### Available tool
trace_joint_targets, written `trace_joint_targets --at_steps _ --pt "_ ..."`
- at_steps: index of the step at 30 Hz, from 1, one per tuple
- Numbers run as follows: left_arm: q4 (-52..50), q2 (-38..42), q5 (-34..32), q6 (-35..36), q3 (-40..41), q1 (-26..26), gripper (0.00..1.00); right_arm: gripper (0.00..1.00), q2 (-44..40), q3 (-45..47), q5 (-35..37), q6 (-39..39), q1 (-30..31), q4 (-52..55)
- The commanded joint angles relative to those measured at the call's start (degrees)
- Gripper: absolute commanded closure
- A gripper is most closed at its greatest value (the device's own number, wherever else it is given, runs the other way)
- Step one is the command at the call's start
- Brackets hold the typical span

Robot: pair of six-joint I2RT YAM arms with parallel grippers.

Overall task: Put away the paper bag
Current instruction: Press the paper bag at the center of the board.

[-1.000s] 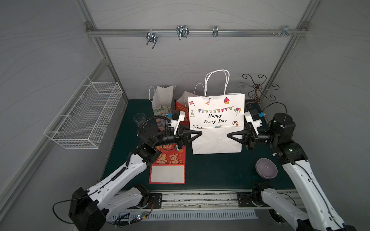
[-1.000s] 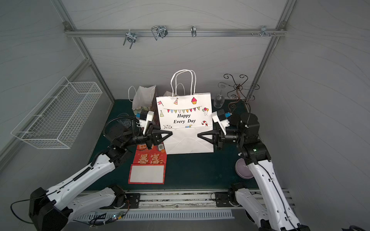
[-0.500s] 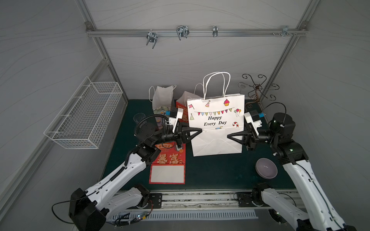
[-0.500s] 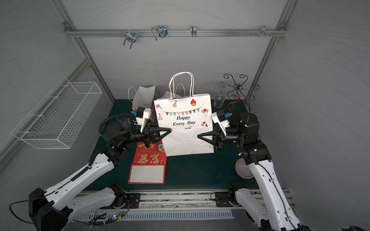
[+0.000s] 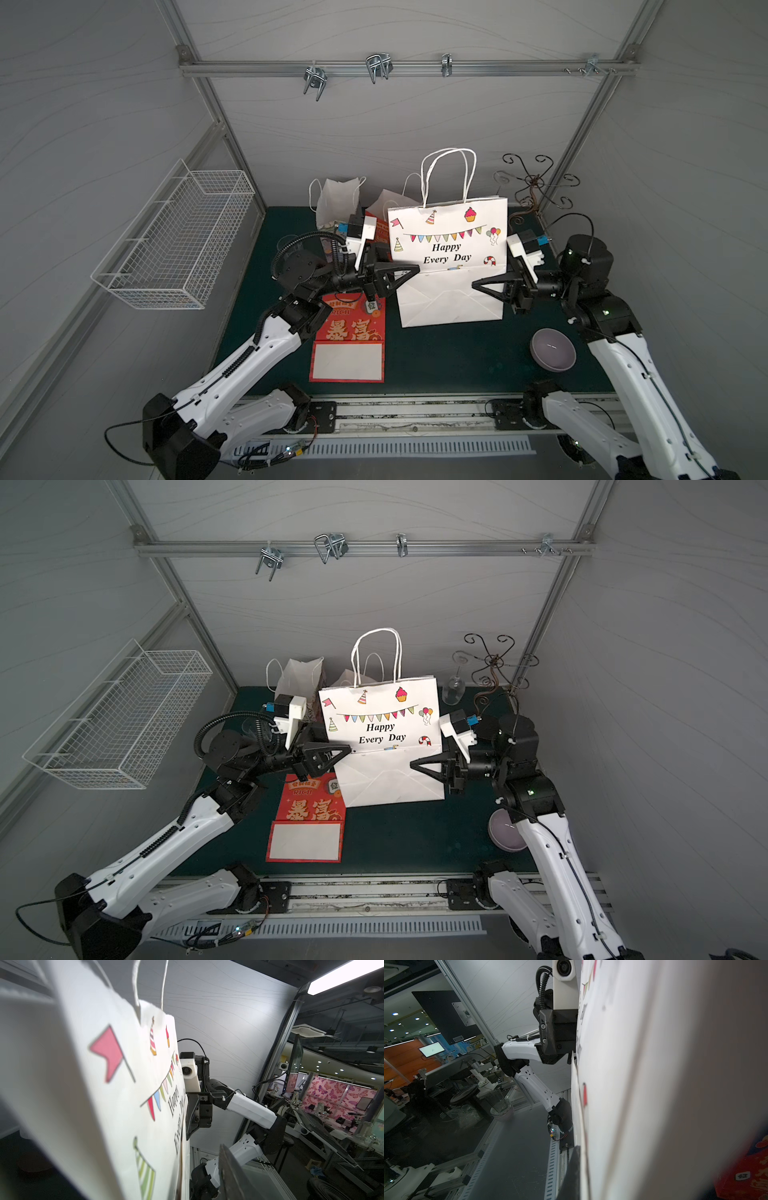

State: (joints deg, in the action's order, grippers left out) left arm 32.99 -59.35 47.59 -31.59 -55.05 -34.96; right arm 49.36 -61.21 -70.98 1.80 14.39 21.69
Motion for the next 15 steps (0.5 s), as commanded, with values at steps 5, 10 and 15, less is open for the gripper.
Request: trace_joint_targets --at_steps 5,10,15 --pt "-2.84 1.52 -5.24 5.69 -4.41 -0.08 1.0 1.0 0.02 0.65 -0.92 -1.62 0.29 2.56" --pt "-2.21 1.28 -6.24 4.92 -5.39 -0.04 0.82 1.0 0.32 0.57 -1.16 -2.45 0.36 3.73" --pt "-2.62 1.54 -9.11 5.13 -6.82 -0.04 0.52 1.0 0.47 0.65 -1.09 -3.9 0.29 5.78"
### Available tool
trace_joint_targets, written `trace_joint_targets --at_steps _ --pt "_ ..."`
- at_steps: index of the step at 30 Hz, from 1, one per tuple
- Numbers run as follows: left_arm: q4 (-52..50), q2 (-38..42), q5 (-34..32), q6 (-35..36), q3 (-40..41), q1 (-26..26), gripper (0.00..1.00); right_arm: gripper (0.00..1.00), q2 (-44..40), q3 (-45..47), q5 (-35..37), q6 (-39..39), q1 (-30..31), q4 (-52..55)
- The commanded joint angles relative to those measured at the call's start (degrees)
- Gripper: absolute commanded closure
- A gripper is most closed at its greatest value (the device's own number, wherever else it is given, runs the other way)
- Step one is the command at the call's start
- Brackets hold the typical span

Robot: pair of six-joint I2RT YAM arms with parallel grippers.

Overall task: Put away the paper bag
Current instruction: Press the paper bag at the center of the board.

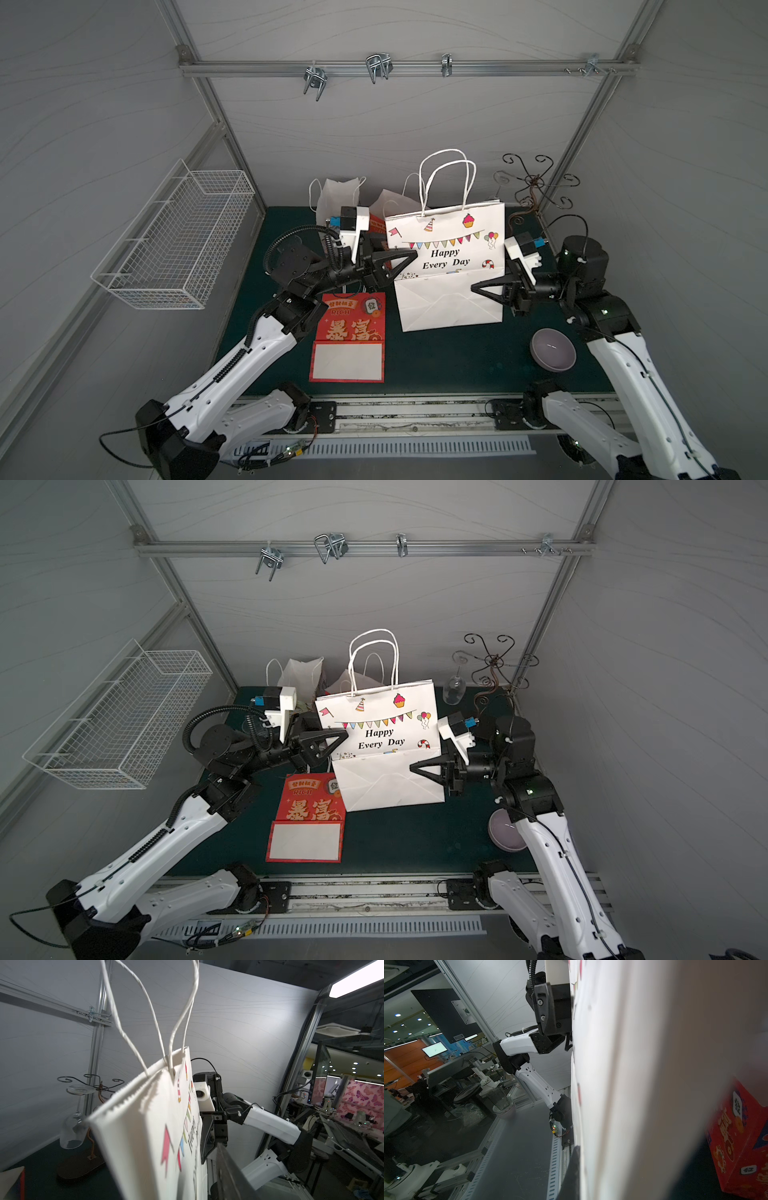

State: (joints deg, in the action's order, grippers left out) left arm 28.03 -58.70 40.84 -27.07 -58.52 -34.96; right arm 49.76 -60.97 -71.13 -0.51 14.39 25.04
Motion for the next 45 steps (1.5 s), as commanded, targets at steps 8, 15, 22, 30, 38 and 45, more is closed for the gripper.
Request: trace_joint_targets --at_steps 8,15,22,30,38,45 --pt "2.37 1.45 -4.72 1.0 -4.68 -0.11 1.0 1.0 0.69 0.28 -1.46 -1.68 0.29 3.45" --pt "3.93 1.04 -4.48 -0.66 -5.37 -0.09 0.67 1.0 0.42 0.5 -1.38 -2.1 0.33 4.14" --pt "6.7 1.46 -6.15 -2.34 -5.33 -0.08 1.0 1.0 0.43 0.75 -1.82 -2.29 0.59 4.59" --pt "2.31 3.7 -9.83 -1.39 -3.96 -0.05 0.26 1.0 -0.73 1.24 -0.29 -1.78 1.34 5.74" --pt "-18.71 13.01 -36.03 7.34 -0.35 -0.1 0.0 1.0 -1.34 2.11 10.43 2.63 5.07 8.31" --pt "-43.58 19.64 -60.67 6.59 -0.61 -0.11 0.0 1.0 -3.11 1.54 23.98 8.86 14.93 8.65"
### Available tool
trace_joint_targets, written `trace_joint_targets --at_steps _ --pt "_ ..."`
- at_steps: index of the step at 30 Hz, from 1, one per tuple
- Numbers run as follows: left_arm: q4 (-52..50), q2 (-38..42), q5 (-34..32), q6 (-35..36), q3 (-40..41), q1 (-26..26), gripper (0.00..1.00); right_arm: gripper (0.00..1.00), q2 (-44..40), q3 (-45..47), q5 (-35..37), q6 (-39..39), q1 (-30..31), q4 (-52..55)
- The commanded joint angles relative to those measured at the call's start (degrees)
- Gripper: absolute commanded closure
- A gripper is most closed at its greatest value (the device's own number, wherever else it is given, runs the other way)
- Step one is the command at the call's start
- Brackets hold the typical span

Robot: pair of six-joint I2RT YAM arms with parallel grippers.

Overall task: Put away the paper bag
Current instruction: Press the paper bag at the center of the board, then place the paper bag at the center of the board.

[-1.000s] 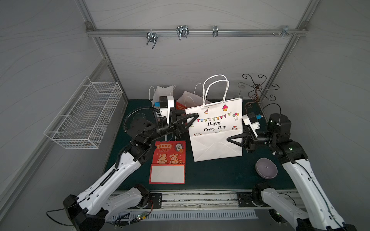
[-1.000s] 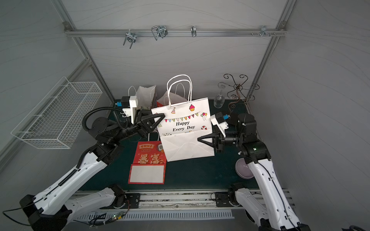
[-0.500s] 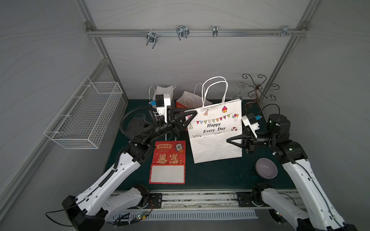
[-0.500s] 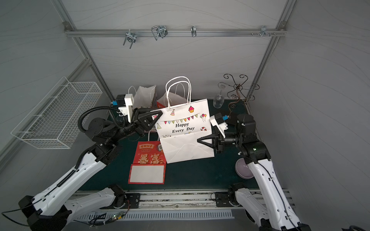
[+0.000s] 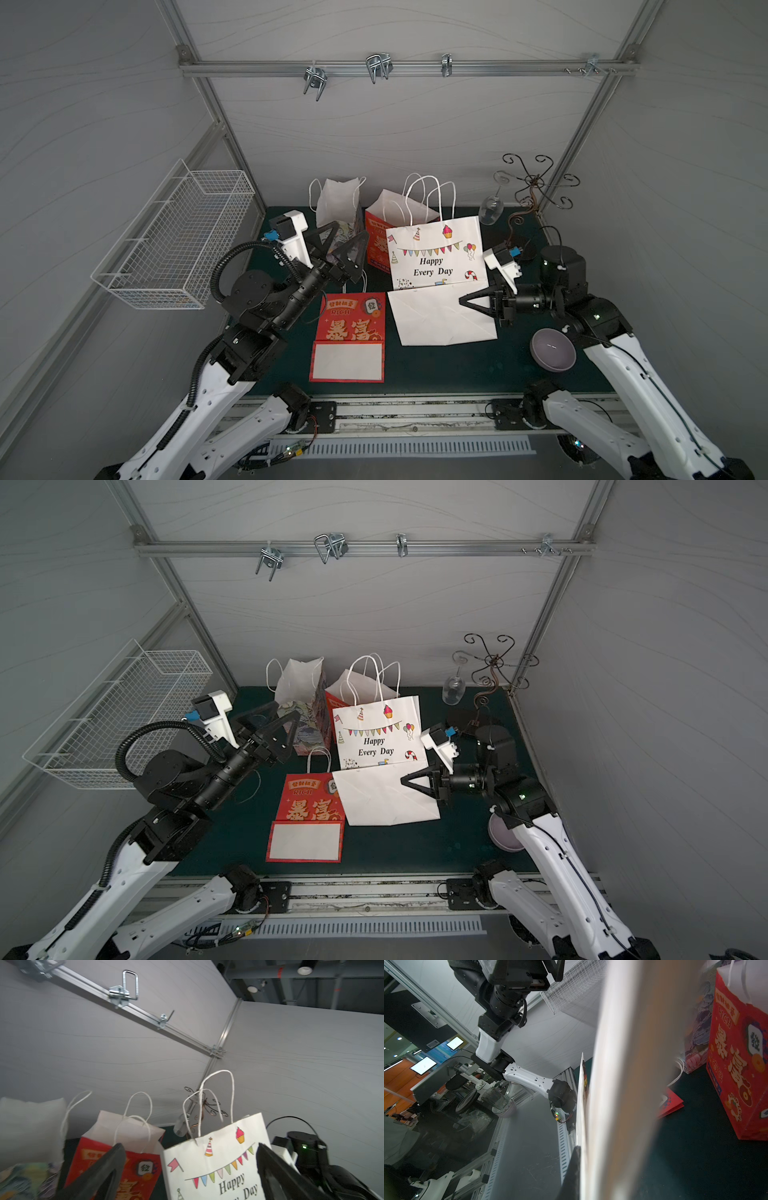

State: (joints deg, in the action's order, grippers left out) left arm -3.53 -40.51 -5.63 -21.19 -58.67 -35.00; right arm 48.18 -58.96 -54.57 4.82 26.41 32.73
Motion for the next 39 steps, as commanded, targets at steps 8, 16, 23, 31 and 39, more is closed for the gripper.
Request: trace_joint_targets --at_steps 8,16,23,31,39 --pt "-33.57 0.61 -26.57 -10.01 -3.66 2.18 0.0 1.0 -3.34 3.31 19.53 12.55 13.33 -3.32" --pt "-47.12 3.18 -33.57 -17.94 -5.88 7.45 0.0 1.0 -3.4 5.8 35.7 20.0 30.7 -6.92" --pt "-56.27 5.62 -42.51 -20.91 -10.2 7.5 0.0 1.0 1.65 7.1 50.51 25.02 49.12 -14.34" --pt "-59.58 8.13 -43.88 -24.82 -8.5 7.53 0.0 1.0 14.73 4.62 60.66 33.6 59.42 -23.44" --pt "-62.47 10.06 -43.55 -29.05 -8.58 7.5 0.0 1.0 27.47 0.46 62.44 42.77 59.69 -29.43"
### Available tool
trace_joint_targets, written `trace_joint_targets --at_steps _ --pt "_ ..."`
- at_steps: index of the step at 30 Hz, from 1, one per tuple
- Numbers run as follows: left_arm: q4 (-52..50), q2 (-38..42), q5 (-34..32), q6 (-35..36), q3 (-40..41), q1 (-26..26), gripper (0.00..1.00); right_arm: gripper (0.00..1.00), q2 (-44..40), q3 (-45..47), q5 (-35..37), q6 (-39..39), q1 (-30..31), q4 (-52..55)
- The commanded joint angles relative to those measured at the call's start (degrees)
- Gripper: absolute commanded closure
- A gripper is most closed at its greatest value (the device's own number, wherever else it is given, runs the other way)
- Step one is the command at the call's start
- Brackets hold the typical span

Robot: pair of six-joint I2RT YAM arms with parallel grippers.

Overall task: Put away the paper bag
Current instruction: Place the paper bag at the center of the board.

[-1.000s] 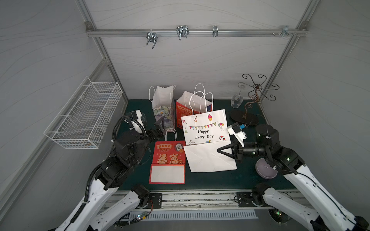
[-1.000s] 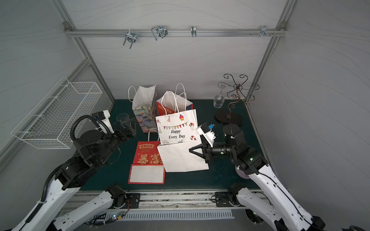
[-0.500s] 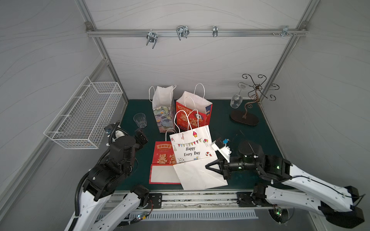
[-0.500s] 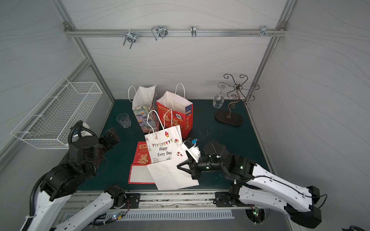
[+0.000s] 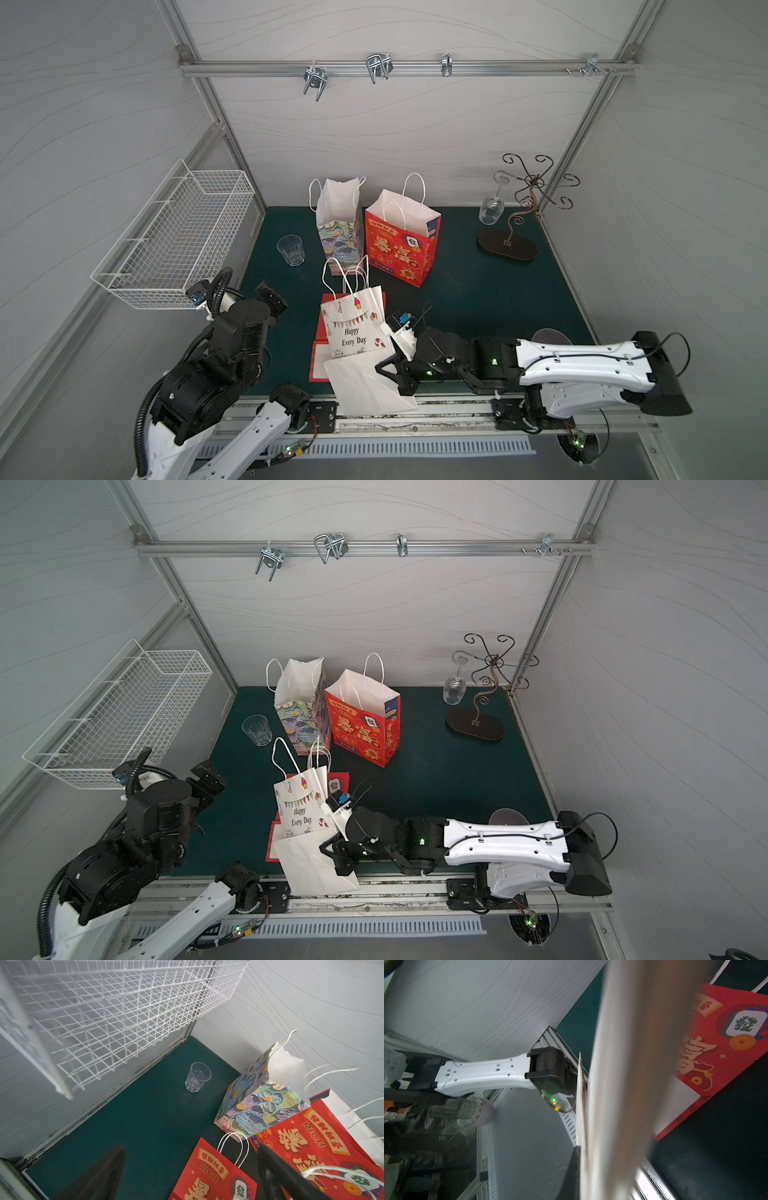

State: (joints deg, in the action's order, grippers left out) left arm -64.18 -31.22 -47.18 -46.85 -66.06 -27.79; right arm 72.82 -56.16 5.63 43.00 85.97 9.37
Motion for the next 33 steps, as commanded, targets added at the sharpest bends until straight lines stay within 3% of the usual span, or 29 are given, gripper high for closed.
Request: trace_joint_targets --at_steps 1,12,20,33 --pt "-2.03 0.68 -1.59 -3.19 -1.62 0.29 0.0 1.0 4.3 -2.81 1.97 4.86 -0.14 -7.4" --pt "-3.7 0.2 -0.12 -4.86 -1.02 0.34 0.0 1.0 19.81 -4.59 -5.93 17.75 -10.49 -22.63" --pt "-2.55 -0.22 1.2 -6.81 2.46 0.3 0.01 1.0 30.42 -4.88 -7.21 22.48 -13.9 -28.32" --pt "-0.07 -2.44 2.71 -6.08 4.62 0.28 0.01 1.0 34.53 -4.48 0.61 17.08 -14.26 -12.12"
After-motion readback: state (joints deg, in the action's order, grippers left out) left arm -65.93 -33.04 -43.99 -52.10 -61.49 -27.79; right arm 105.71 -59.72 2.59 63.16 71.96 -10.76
